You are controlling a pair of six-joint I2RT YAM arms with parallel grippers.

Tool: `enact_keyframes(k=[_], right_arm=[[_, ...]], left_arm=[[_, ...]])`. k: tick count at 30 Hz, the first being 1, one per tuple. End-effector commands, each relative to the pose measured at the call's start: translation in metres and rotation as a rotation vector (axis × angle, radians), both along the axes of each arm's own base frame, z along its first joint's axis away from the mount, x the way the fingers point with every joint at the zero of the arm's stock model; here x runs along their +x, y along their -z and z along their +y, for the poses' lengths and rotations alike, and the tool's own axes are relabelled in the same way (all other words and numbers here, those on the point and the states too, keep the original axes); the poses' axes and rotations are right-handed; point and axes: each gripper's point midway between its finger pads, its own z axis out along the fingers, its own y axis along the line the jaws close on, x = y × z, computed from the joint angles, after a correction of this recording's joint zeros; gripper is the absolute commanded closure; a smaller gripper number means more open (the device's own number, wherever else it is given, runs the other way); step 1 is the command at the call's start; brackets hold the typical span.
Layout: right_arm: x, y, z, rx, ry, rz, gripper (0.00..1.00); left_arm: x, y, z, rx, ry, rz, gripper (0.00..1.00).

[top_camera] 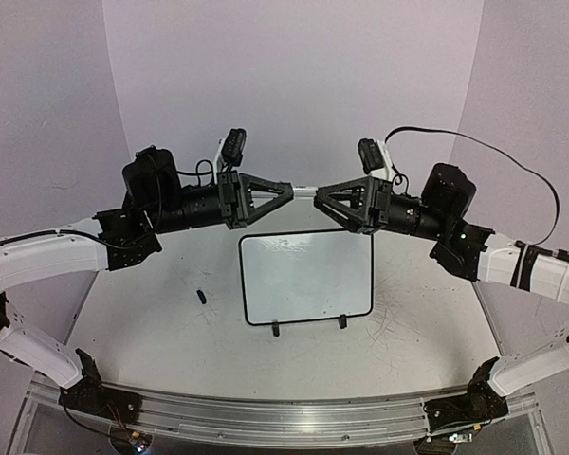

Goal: Write a sentence on the whiteboard
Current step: Pass from the left arm to the right

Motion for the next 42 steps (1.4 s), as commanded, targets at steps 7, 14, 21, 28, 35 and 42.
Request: enact_keyframes(k=[7, 14, 21, 28, 35, 42], right_arm=[[-0.005, -0.040, 0.005, 0.095, -0.061, -0.078, 0.49], [-0.003, -0.034, 0.007, 0.083, -0.058, -0.078, 0.65], [0.000, -0.033, 0.008, 0.082, -0.049, -0.081, 0.75], [0.000, -0.033, 0.009, 0.080, -0.056, -0.087, 0.85], [-0.002, -0.032, 0.011, 0.077, -0.073, -0.084, 0.86], [-0.002, -0.034, 0.011, 0.079, -0.080, -0.083, 0.81]], left_arm=[[0.006, -0.007, -0.001, -0.056, -0.038, 0.014, 1.00], [0.006, -0.006, -0.005, -0.055, -0.023, 0.016, 1.00], [0.003, -0.001, -0.010, -0.048, 0.002, 0.026, 1.00], [0.001, -0.002, -0.012, -0.051, 0.014, 0.023, 1.00], [0.001, 0.001, -0.015, -0.046, 0.027, 0.030, 1.00], [0.000, 0.001, -0.016, -0.045, 0.038, 0.029, 1.00]])
